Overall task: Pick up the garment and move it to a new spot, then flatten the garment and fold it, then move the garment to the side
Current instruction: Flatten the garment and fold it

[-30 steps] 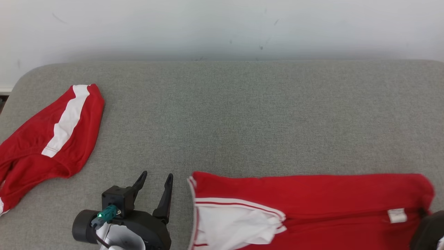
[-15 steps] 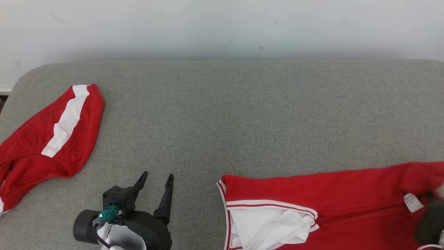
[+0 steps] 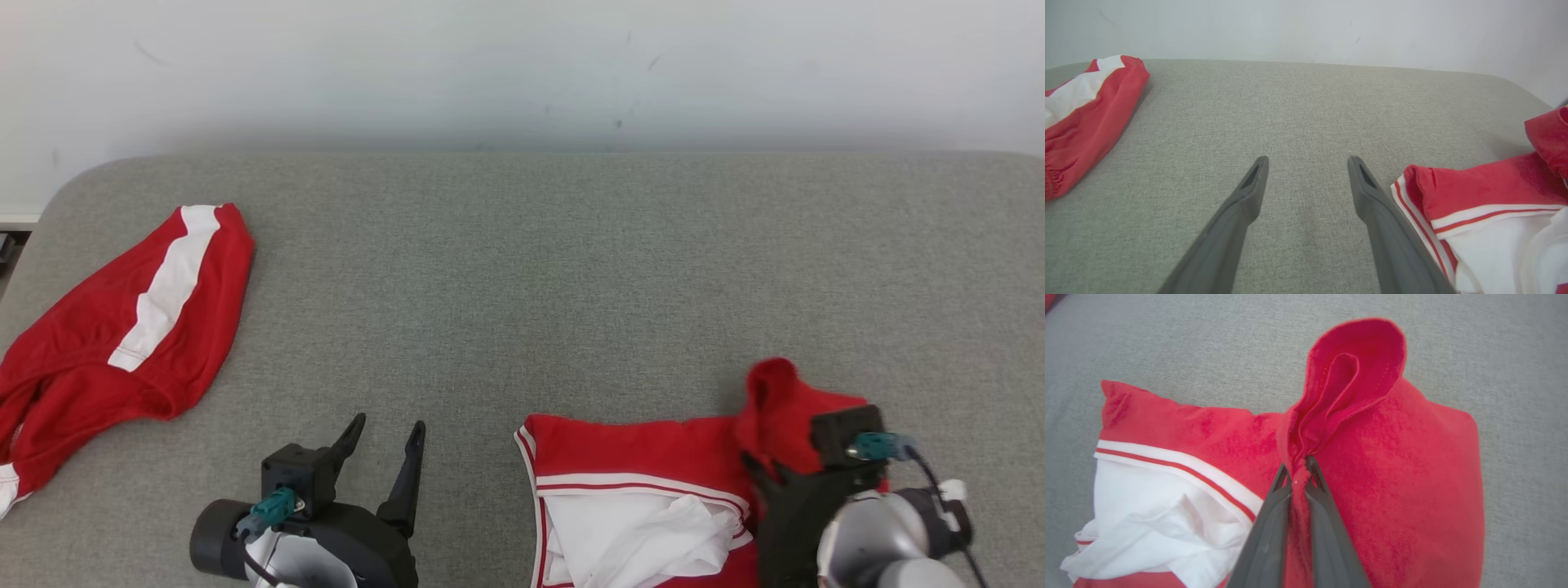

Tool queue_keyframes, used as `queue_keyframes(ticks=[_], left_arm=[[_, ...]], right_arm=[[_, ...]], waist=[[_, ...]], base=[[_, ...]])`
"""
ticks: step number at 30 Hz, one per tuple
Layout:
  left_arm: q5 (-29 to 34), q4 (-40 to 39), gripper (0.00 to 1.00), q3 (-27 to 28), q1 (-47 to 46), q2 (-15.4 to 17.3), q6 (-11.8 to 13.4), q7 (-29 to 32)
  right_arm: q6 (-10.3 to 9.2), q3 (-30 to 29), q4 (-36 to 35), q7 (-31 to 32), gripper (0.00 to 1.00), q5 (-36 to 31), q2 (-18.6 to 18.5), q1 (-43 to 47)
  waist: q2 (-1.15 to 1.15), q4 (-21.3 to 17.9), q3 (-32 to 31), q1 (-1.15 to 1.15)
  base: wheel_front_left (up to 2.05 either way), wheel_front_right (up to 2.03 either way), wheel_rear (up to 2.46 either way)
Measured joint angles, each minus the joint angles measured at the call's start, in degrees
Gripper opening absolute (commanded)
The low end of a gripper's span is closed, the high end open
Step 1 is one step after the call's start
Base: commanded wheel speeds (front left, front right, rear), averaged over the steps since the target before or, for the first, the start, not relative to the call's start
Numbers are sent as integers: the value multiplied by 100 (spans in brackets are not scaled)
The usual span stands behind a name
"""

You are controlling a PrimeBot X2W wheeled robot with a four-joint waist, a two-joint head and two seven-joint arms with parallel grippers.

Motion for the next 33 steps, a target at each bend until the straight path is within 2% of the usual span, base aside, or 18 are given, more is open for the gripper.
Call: queue_keyframes(ticks=[9,16,29,31,33], left_arm=[[-23,52,100,-16,2,8,-46,3],[-24,36,100,-15,3,7,-42,3],[-33,22,100,-13,2,3,-41,2],[-33,22,100,-13,1,3,-40,3],[-33,22,100,-13,1,2,-40,3]], right_arm=[[346,1131,-36,341,0,-235,336,-236],[401,1574,-135,490,0,-264,364,-300],[414,1897,21,679,0,-259,394,-484],[413,1912,32,687,100,-258,400,-536],[411,1922,49,687,100,-213,407,-533]], waist=[[0,131,-81,0],[0,157,-70,0],[0,186,-12,0],[0,196,-7,0],[0,207,-3,0]], base=[[0,0,0],[0,0,0],[0,0,0],[0,0,0],[0,0,0]])
